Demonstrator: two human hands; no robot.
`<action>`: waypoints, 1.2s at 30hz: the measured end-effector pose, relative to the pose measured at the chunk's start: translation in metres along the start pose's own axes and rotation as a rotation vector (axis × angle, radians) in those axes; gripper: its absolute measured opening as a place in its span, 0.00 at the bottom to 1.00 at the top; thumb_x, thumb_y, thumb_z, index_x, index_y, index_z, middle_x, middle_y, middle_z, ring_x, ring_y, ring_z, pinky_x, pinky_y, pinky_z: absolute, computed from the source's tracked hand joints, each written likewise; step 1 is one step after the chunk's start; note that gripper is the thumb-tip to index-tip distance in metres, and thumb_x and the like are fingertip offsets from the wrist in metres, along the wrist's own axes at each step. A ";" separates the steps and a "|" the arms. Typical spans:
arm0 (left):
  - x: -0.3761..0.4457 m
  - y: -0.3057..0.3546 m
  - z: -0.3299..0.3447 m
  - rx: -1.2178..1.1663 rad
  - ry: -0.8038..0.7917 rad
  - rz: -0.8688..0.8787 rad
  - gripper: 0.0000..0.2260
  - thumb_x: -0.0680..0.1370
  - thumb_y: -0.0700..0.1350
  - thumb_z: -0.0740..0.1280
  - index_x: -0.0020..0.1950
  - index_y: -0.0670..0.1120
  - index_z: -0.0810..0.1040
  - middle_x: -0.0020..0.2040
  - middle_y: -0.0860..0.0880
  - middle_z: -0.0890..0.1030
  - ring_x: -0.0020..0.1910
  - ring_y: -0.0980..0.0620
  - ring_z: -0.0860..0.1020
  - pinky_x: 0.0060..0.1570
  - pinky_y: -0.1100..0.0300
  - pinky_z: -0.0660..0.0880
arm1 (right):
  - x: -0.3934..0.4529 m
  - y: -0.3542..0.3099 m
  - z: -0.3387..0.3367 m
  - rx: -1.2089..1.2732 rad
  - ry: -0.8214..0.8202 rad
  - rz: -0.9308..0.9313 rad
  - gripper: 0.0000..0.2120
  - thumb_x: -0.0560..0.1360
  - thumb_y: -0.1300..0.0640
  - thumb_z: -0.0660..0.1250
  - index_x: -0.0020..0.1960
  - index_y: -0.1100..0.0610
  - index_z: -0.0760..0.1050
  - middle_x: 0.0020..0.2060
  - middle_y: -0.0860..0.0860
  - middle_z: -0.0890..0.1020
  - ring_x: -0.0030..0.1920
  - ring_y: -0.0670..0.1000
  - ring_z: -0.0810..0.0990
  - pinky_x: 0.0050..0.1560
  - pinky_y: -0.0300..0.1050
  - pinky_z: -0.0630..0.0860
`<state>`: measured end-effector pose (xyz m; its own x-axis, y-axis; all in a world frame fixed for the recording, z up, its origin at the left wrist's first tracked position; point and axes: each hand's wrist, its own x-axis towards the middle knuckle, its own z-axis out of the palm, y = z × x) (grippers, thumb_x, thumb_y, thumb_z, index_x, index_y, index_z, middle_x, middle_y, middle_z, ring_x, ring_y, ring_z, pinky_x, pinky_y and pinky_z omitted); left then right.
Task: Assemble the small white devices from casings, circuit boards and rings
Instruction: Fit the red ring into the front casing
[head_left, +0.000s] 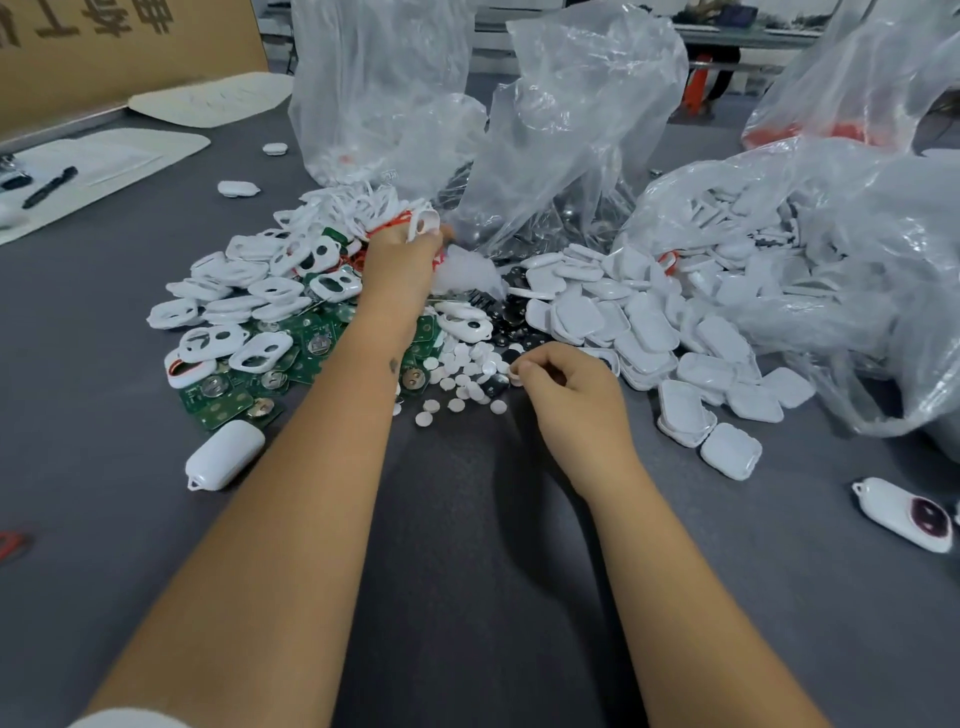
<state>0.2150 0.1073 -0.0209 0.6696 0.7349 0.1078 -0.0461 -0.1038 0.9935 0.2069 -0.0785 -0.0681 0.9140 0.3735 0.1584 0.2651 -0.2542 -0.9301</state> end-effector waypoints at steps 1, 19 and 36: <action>-0.004 0.002 0.002 -0.010 0.011 0.006 0.14 0.79 0.40 0.61 0.39 0.53 0.81 0.40 0.50 0.79 0.39 0.54 0.74 0.42 0.59 0.71 | 0.000 0.001 -0.001 0.022 0.009 0.003 0.07 0.75 0.57 0.65 0.40 0.53 0.80 0.34 0.45 0.80 0.34 0.41 0.73 0.37 0.36 0.68; -0.117 -0.008 0.051 -0.650 -0.460 -0.395 0.12 0.78 0.41 0.54 0.37 0.45 0.72 0.31 0.52 0.74 0.27 0.57 0.66 0.28 0.64 0.59 | 0.000 -0.008 -0.026 0.662 0.025 0.159 0.18 0.64 0.59 0.64 0.53 0.58 0.81 0.44 0.53 0.83 0.40 0.49 0.79 0.42 0.43 0.76; -0.116 -0.014 0.043 -0.266 -0.309 -0.142 0.07 0.66 0.40 0.60 0.34 0.43 0.77 0.33 0.45 0.74 0.26 0.55 0.65 0.29 0.61 0.59 | -0.001 0.000 -0.030 0.343 0.045 -0.063 0.20 0.71 0.73 0.66 0.51 0.49 0.80 0.42 0.45 0.83 0.41 0.40 0.78 0.47 0.33 0.75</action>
<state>0.1699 -0.0057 -0.0486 0.8718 0.4898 -0.0059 -0.1000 0.1896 0.9768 0.2156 -0.1058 -0.0582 0.9138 0.3374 0.2263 0.2097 0.0856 -0.9740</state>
